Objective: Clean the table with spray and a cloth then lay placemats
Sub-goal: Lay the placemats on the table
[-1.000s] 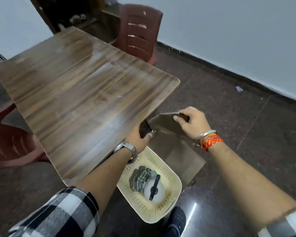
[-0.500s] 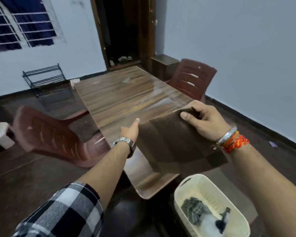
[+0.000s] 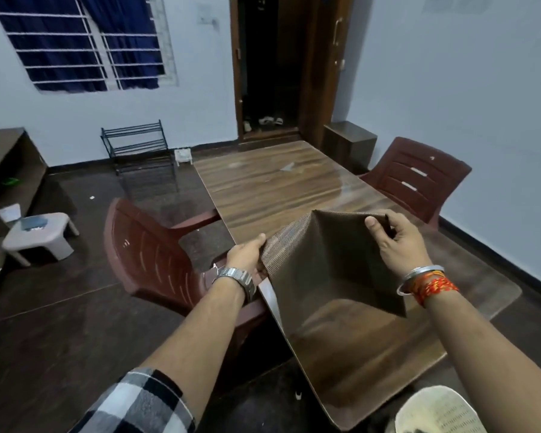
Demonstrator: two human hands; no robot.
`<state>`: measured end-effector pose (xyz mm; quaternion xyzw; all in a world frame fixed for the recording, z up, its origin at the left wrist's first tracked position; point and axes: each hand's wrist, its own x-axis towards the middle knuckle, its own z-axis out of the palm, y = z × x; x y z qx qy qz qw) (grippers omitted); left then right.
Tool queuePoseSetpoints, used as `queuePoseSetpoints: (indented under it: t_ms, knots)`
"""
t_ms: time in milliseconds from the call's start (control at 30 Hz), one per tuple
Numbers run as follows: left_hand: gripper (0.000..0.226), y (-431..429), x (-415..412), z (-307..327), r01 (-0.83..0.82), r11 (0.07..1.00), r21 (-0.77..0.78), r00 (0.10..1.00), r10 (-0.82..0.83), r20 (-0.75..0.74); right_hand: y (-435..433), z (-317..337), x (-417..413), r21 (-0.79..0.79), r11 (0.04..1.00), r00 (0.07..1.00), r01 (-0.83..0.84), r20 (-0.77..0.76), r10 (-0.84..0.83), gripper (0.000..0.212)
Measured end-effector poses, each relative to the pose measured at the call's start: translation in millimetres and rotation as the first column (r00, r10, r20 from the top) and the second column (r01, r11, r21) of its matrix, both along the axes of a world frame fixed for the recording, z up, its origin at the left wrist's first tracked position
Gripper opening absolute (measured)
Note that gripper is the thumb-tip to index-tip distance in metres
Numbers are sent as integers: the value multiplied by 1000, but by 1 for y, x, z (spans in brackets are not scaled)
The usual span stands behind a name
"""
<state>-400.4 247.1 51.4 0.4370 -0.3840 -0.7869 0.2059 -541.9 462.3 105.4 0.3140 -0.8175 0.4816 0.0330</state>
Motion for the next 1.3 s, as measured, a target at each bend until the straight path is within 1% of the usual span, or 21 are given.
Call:
queuePoseSetpoints:
  t_ms: [67, 133, 233, 300, 367, 433, 500, 533, 567, 633, 700, 767, 833, 900, 967, 1033, 1100, 1167, 1200, 1233, 1300]
  knots:
    - [18, -11, -13, -3, 21, 1000, 19, 999, -20, -31, -19, -13, -20, 4, 1000, 999, -31, 29, 31, 14]
    - [16, -26, -31, -9, 44, 999, -14, 999, -44, -18, -38, -29, -44, -24, 999, 994, -48, 93, 50, 11]
    - [30, -53, -57, -9, -5, 997, -80, 999, 2, -45, -66, -42, -77, -145, 988, 974, -61, 207, 90, 13]
    - [38, -76, -74, 7, -36, 983, -180, 990, 11, -139, -82, -40, -99, -247, 967, 963, -55, 242, 117, 15]
    - [51, -105, -87, 22, -57, 950, -308, 963, -29, -266, -95, -35, -118, -415, 908, 915, -63, 339, 218, 14]
    - [56, -136, -100, 10, -69, 927, -367, 954, -46, -295, -113, -40, -140, -502, 864, 829, -39, 467, 309, 33]
    - [57, -149, -107, -29, 4, 918, -397, 994, -47, -97, -134, -61, -153, -429, 900, 696, 77, 670, 260, 59]
    - [58, -149, -109, -50, 79, 919, -386, 997, -67, 44, -145, -76, -158, -349, 929, 627, 126, 753, 198, 66]
    - [57, -148, -111, -70, 121, 928, -353, 983, -64, 170, -156, -93, -161, -254, 955, 592, 153, 797, 118, 71]
    - [57, -153, -116, -100, 116, 943, -313, 951, -14, 310, -175, -125, -162, -65, 990, 624, 123, 781, -27, 77]
    - [60, -166, -125, -116, 57, 965, -256, 958, 19, 286, -192, -144, -157, 30, 997, 640, 70, 766, -68, 77]
    - [69, -182, -136, -126, 50, 976, -212, 974, -1, 225, -211, -164, -153, 85, 995, 611, 52, 785, -99, 72]
    - [80, -188, -142, -119, 89, 976, -201, 983, -53, 177, -227, -180, -149, 105, 993, 633, 62, 764, -120, 61]
    - [81, -193, -143, -103, 178, 955, -237, 978, -145, 150, -246, -193, -154, 106, 989, 634, 100, 760, -146, 52]
    - [80, -208, -146, -90, 288, 920, -264, 957, -268, 110, -264, -198, -169, 133, 979, 591, 155, 782, -200, 53]
    - [80, -226, -150, -77, 360, 876, -321, 931, -359, 65, -277, -201, -187, 191, 963, 530, 192, 805, -266, 66]
    - [83, -248, -153, -65, 382, 817, -432, 916, -397, 59, -285, -203, -199, 227, 949, 420, 217, 856, -301, 71]
    - [85, -268, -155, -59, 374, 783, -498, 913, -405, 49, -287, -194, -199, 188, 972, 231, 138, 949, -216, 53]
    - [83, -278, -155, -58, 354, 794, -494, 918, -395, 23, -289, -192, -199, 140, 987, 159, 84, 976, -152, 49]
    - [81, -287, -154, -58, 336, 807, -486, 924, -384, 1, -289, -189, -199, 70, 996, 120, 56, 990, -77, 53]
    - [77, -301, -155, -57, 295, 827, -479, 933, -358, -44, -290, -179, -206, -143, 985, 160, 98, 979, 126, 68]
